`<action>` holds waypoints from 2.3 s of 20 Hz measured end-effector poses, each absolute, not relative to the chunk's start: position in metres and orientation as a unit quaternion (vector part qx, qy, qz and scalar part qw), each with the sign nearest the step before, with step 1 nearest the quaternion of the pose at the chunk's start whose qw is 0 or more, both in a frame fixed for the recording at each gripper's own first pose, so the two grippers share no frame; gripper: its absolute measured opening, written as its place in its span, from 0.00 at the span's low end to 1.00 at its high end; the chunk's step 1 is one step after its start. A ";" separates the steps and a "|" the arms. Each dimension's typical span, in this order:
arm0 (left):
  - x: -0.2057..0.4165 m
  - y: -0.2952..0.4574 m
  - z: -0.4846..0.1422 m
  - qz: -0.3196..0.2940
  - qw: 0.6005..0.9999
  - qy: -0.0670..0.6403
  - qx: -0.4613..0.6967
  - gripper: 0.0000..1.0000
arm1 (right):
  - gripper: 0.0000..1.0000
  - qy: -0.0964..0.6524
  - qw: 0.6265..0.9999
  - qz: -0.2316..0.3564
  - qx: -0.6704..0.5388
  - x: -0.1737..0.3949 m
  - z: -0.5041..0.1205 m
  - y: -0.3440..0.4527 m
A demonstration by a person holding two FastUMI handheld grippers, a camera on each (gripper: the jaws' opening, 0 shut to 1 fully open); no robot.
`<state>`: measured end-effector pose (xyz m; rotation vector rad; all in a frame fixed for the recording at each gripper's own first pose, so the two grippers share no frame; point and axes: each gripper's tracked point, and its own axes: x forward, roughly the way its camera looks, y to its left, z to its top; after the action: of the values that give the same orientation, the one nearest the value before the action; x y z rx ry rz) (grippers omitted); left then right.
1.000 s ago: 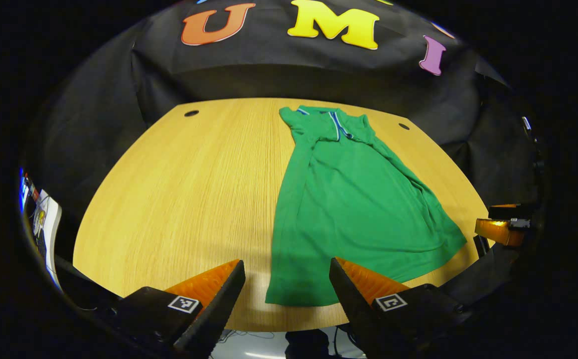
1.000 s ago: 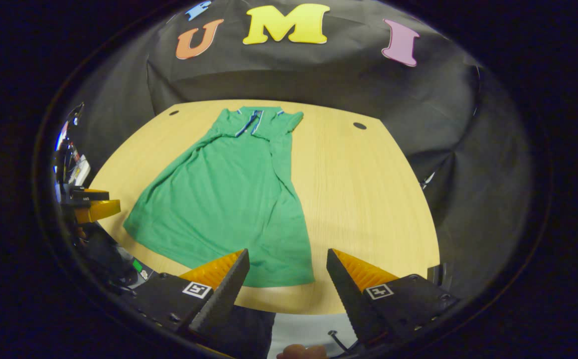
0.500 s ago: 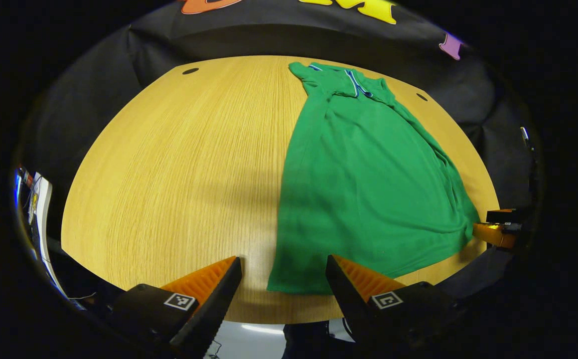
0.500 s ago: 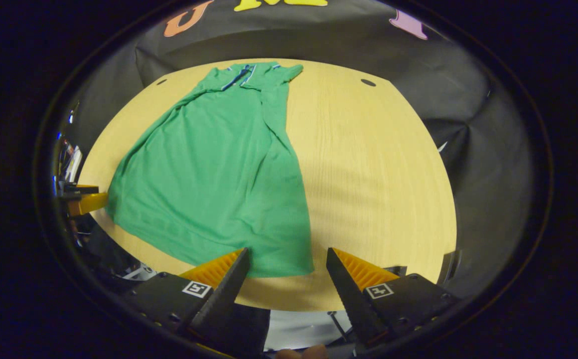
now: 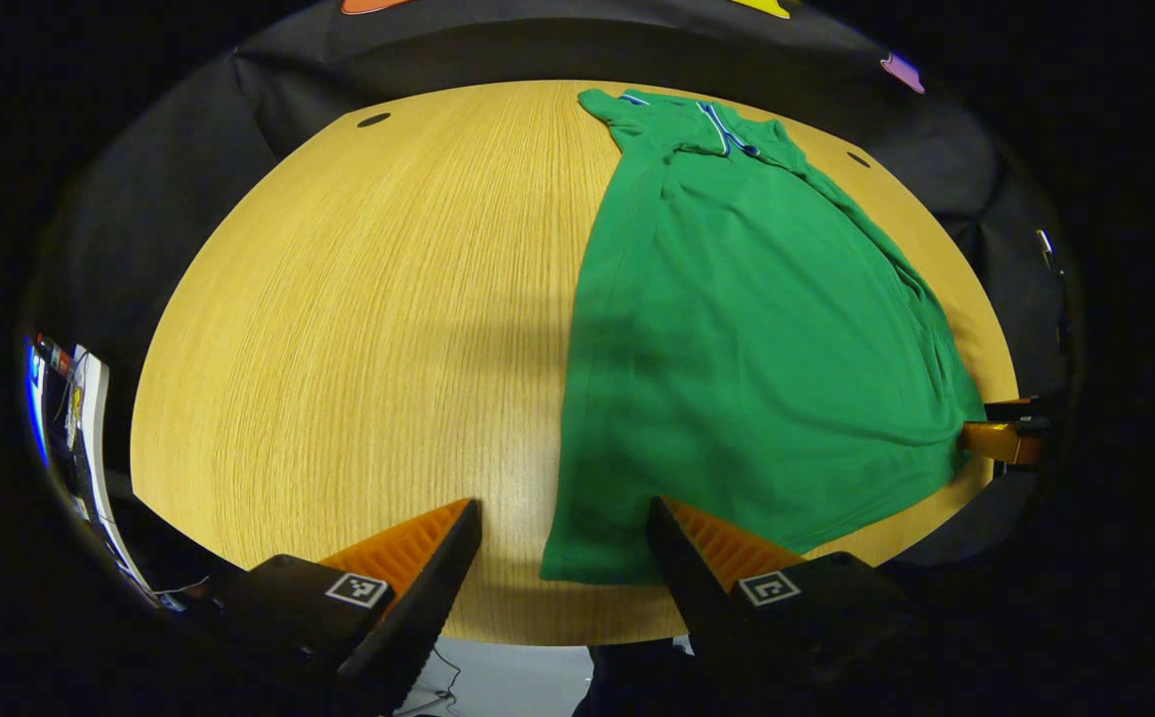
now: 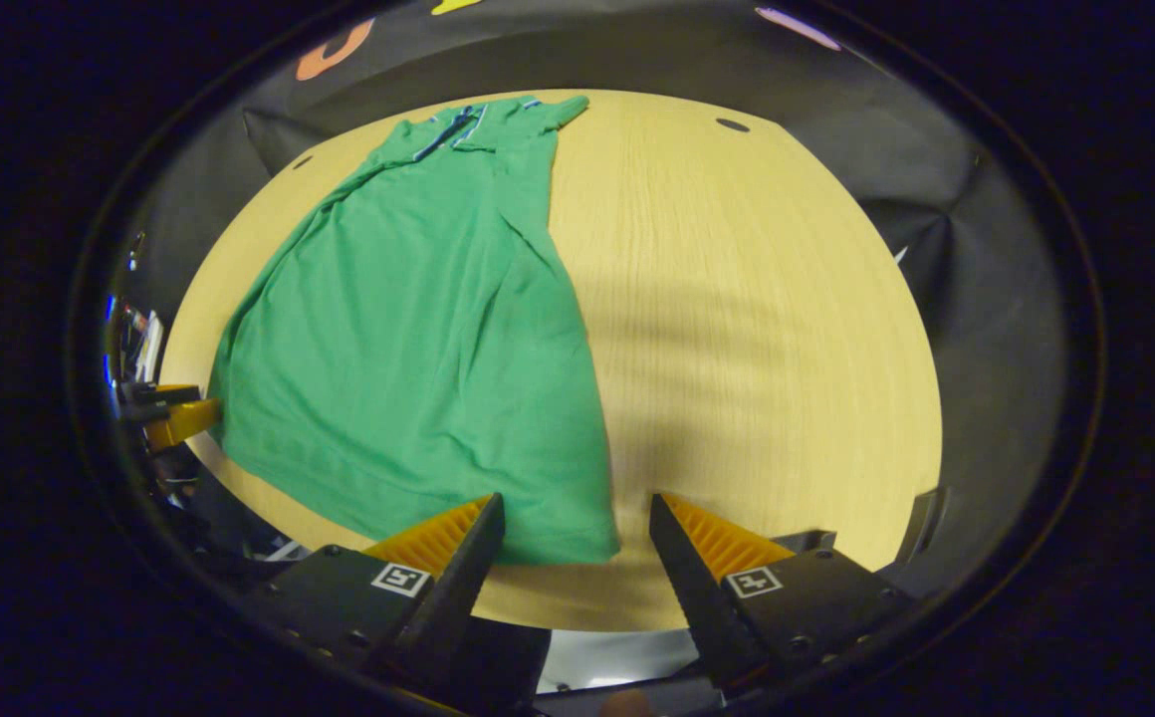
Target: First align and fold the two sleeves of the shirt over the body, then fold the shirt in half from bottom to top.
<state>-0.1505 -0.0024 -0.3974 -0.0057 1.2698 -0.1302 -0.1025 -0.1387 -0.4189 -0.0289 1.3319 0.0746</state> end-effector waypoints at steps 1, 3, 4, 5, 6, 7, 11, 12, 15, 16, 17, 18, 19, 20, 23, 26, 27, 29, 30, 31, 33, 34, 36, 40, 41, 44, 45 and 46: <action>-0.151 -0.002 -0.398 -0.059 0.802 0.594 -0.004 1.00 | 0.88 0.620 0.784 0.034 -0.013 -0.106 -0.420 -0.140; -0.149 -0.004 -0.397 -0.060 0.798 0.600 -0.002 1.00 | 0.78 0.623 0.782 0.035 -0.012 -0.109 -0.419 -0.138; -0.148 -0.004 -0.396 -0.059 0.796 0.602 -0.003 1.00 | 0.72 0.623 0.781 0.034 -0.009 -0.109 -0.418 -0.137; -0.147 -0.006 -0.394 -0.060 0.795 0.603 -0.003 1.00 | 0.67 0.625 0.780 0.032 -0.004 -0.109 -0.419 -0.136; -0.145 -0.010 -0.393 -0.062 0.795 0.603 -0.002 1.00 | 0.52 0.626 0.779 0.030 0.003 -0.109 -0.418 -0.134; -0.143 -0.013 -0.391 -0.065 0.795 0.604 -0.002 1.00 | 0.42 0.627 0.779 0.030 0.012 -0.110 -0.419 -0.133; -0.133 -0.029 -0.381 -0.076 0.790 0.608 0.000 0.64 | 0.09 0.633 0.773 0.029 0.035 -0.112 -0.418 -0.128; -0.130 -0.033 -0.378 -0.076 0.789 0.609 -0.006 0.47 | 0.09 0.631 0.775 0.034 0.037 -0.110 -0.419 -0.125; -0.120 -0.044 -0.367 -0.077 0.783 0.616 -0.035 0.12 | 0.00 0.632 0.773 0.043 0.028 -0.114 -0.418 -0.119; -0.116 -0.047 -0.363 -0.078 0.780 0.620 -0.044 0.06 | 0.00 0.631 0.774 0.047 0.026 -0.113 -0.417 -0.118; -0.113 -0.047 -0.357 -0.072 0.778 0.623 -0.048 0.07 | 0.00 0.630 0.774 0.049 0.026 -0.113 -0.414 -0.116; -0.108 -0.049 -0.350 -0.070 0.777 0.623 -0.055 0.07 | 0.00 0.625 0.778 0.051 0.030 -0.111 -0.408 -0.114; -0.102 -0.053 -0.339 -0.072 0.778 0.621 -0.064 0.06 | 0.00 0.617 0.784 0.051 0.032 -0.107 -0.401 -0.113; -0.095 -0.057 -0.328 -0.075 0.781 0.615 -0.072 0.06 | 0.00 0.611 0.789 0.052 0.036 -0.103 -0.394 -0.113; -0.068 -0.074 -0.291 -0.090 0.793 0.597 -0.084 0.06 | 0.00 0.595 0.801 0.053 0.040 -0.091 -0.377 -0.115; -0.039 -0.094 -0.253 -0.111 0.806 0.575 -0.087 0.06 | 0.00 0.585 0.808 0.050 0.044 -0.082 -0.365 -0.120; -0.027 -0.102 -0.238 -0.118 0.811 0.566 -0.088 0.06 | 0.00 0.581 0.811 0.050 0.047 -0.078 -0.360 -0.121; -0.047 -0.071 -0.215 -0.132 0.822 0.546 -0.091 0.06 | 0.00 0.572 0.817 0.050 0.048 -0.072 -0.350 -0.123; -0.018 -0.100 -0.196 -0.137 0.828 0.536 -0.092 0.06 | 0.00 0.567 0.821 0.050 0.048 -0.068 -0.346 -0.124; -0.010 -0.100 -0.178 -0.143 0.833 0.526 -0.091 0.06 | 0.00 0.562 0.824 0.049 0.047 -0.064 -0.340 -0.125; 0.007 -0.110 -0.179 -0.155 0.842 0.509 -0.088 0.06 | 0.00 0.550 0.832 0.048 0.051 -0.054 -0.329 -0.126; 0.012 -0.111 -0.173 -0.160 0.845 0.503 -0.085 0.06 | 0.00 0.544 0.836 0.047 0.054 -0.047 -0.324 -0.126; 0.022 -0.111 -0.180 -0.166 0.851 0.491 -0.081 0.06 | 0.00 0.531 0.844 0.045 0.058 -0.035 -0.312 -0.128; 0.042 -0.110 -0.169 -0.172 0.864 0.467 -0.080 0.06 | 0.00 0.509 0.857 0.045 0.063 -0.012 -0.295 -0.130; 0.048 -0.111 -0.163 -0.172 0.868 0.460 -0.080 0.06 | 0.00 0.504 0.860 0.044 0.064 -0.006 -0.292 -0.130; 0.068 -0.113 -0.148 -0.172 0.877 0.441 -0.081 0.06 | 0.00 0.489 0.868 0.045 0.072 0.012 -0.281 -0.131; 0.075 -0.114 -0.144 -0.172 0.880 0.435 -0.083 0.06 | 0.00 0.482 0.872 0.045 0.075 0.020 -0.277 -0.130; 0.083 -0.115 -0.141 -0.172 0.883 0.429 -0.084 0.06 | 0.00 0.476 0.875 0.045 0.077 0.028 -0.273 -0.130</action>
<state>0.0830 -0.1147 -0.1409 -0.1751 0.8940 -0.3588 0.0277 -0.1296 -0.2733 0.1603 0.9945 0.0939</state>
